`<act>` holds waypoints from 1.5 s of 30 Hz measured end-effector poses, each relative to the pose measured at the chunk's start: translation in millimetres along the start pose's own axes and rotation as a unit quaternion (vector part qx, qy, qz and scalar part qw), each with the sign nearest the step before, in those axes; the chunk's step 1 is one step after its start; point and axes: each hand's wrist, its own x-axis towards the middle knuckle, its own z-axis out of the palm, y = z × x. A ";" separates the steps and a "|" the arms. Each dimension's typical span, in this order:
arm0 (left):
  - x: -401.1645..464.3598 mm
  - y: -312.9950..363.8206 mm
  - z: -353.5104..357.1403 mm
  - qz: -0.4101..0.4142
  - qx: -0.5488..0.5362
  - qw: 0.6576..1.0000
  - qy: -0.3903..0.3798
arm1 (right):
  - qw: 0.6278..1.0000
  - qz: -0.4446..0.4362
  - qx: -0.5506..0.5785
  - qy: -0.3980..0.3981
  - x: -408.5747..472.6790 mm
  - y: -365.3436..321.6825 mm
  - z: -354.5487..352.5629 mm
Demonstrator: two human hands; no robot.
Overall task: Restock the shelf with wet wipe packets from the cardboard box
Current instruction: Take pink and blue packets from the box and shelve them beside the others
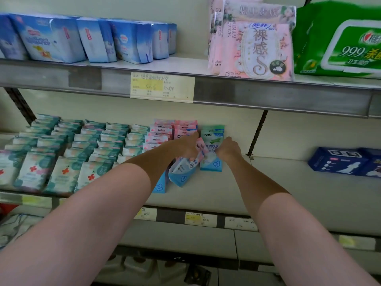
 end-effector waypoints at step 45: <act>-33.3 -15.8 4.3 0.056 0.264 0.940 0.208 | 0.980 -0.103 -0.125 -0.115 -44.6 1.3 -1.8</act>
